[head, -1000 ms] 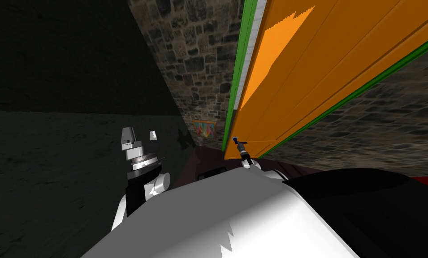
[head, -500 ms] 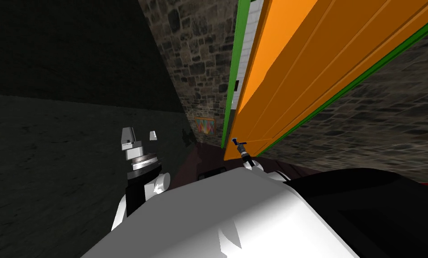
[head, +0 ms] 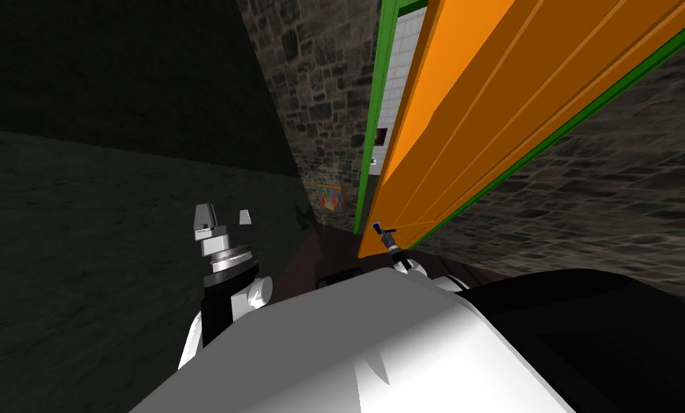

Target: Pull the door open

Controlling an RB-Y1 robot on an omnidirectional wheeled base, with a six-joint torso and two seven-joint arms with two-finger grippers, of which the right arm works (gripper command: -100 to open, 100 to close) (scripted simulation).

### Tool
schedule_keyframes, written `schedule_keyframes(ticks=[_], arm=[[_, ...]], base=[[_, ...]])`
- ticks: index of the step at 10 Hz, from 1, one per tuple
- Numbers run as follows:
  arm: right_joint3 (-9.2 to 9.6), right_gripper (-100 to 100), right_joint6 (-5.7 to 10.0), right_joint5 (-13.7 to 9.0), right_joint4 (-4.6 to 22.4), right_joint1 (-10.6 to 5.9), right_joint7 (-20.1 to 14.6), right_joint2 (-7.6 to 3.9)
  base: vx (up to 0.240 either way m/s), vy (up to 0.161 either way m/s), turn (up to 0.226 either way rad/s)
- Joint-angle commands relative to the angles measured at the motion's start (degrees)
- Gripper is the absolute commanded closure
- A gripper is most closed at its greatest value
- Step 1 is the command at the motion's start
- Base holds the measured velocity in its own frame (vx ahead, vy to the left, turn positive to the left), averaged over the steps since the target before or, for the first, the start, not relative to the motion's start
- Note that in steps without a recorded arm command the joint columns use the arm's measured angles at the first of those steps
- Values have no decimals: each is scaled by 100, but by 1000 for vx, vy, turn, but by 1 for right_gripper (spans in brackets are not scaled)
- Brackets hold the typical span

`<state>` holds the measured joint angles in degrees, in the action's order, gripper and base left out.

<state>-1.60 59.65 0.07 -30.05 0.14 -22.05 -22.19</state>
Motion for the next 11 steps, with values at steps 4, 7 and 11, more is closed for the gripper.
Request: schedule_keyframes(ticks=[4, 7, 11], arm=[[183, 100, 414, 142, -77, 361, -307, -235], [230, 100, 634, 180, 36, 444, -368, -270], [244, 100, 924, 201, 158, 570, -450, -366]], base=[[-190, -59, 101], [-135, -62, 109], [-199, -74, 168]])
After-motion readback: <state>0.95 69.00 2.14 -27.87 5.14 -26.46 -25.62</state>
